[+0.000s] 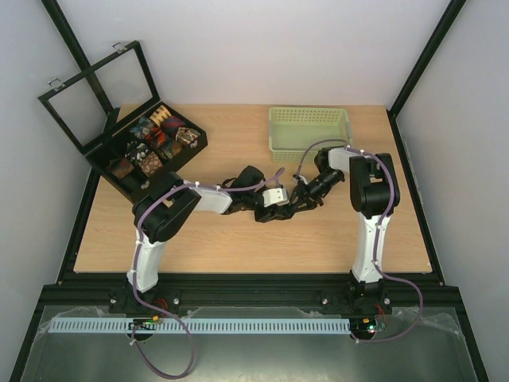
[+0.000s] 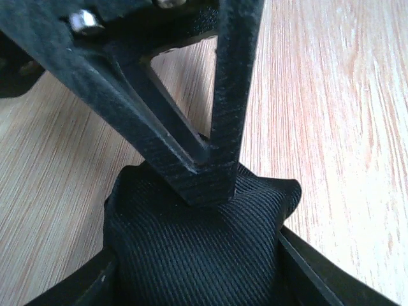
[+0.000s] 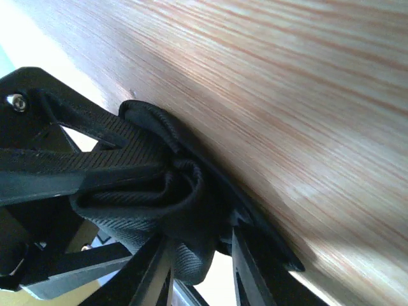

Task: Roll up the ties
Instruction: Roll the tie at the center of the board, then pick up the tie from the center of the board, then pass from the right arm to the left, then place the tie in the storage box.

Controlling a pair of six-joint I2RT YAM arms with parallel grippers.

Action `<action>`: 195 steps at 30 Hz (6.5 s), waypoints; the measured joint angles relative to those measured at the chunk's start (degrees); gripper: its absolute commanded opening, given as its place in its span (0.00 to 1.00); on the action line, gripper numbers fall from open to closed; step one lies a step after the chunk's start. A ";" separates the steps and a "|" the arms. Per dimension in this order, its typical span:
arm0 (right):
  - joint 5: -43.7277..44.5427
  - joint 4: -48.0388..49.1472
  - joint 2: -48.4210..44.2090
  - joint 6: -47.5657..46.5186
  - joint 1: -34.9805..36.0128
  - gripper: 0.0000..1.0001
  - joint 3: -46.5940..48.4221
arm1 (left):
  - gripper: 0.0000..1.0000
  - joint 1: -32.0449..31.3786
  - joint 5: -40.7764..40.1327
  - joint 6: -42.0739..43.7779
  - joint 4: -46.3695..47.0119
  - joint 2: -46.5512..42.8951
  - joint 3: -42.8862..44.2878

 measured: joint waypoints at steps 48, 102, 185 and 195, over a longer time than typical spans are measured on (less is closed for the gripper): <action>-10.21 8.85 -3.56 -4.46 -0.22 0.01 -7.67 | 0.65 0.63 -0.83 1.40 -0.68 -1.05 -1.75; -21.35 80.24 -10.84 56.41 14.80 0.01 8.68 | 0.93 39.85 31.28 -24.15 -51.93 -23.32 20.94; -24.06 78.16 -10.19 53.31 15.34 0.53 7.54 | 0.10 37.48 35.60 -45.22 -27.80 -22.40 14.45; -22.45 62.07 -10.71 38.77 9.20 0.80 8.04 | 0.08 45.64 28.26 -36.65 -37.51 -24.96 15.58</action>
